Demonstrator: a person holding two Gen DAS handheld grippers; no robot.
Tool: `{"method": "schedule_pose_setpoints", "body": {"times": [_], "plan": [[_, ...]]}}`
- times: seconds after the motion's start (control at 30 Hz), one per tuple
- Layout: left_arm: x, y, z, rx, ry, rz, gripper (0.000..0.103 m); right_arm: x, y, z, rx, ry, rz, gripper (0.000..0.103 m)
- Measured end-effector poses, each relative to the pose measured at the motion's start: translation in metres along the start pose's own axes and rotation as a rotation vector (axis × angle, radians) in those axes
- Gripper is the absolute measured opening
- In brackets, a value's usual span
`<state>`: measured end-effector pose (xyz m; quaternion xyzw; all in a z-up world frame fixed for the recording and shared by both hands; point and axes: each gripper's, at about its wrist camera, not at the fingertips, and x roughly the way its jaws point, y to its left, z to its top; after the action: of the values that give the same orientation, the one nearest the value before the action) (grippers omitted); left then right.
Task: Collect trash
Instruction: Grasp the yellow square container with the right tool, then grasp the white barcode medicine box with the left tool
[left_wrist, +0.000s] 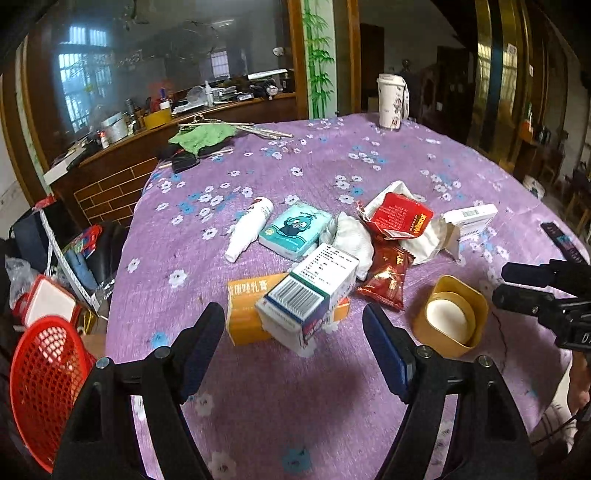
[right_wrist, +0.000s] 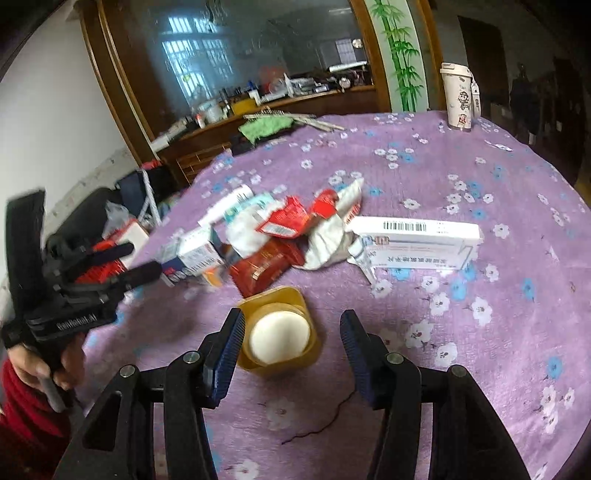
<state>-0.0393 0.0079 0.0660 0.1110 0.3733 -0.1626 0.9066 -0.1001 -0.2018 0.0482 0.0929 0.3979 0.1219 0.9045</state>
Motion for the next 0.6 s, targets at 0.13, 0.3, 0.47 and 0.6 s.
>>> {"method": "schedule_pose_setpoints", "body": {"times": [0.13, 0.3, 0.47, 0.6], "plan": [[0.015, 0.004, 0.007, 0.008, 0.033, -0.017, 0.076, 0.02, -0.004, -0.001, 0.014, 0.057, 0.008, 0.041], [0.031, 0.006, 0.012, 0.026, 0.072, -0.014, 0.076, 0.039, -0.003, -0.005, -0.001, 0.114, -0.022, 0.024], [0.044, 0.001, 0.014, 0.052, 0.095, -0.014, 0.076, 0.041, -0.006, -0.008, -0.014, 0.128, -0.039, 0.011], [0.05, 0.0, 0.012, 0.048, 0.088, -0.007, 0.076, 0.036, -0.007, -0.009, -0.026, 0.114, -0.044, 0.01]]}}
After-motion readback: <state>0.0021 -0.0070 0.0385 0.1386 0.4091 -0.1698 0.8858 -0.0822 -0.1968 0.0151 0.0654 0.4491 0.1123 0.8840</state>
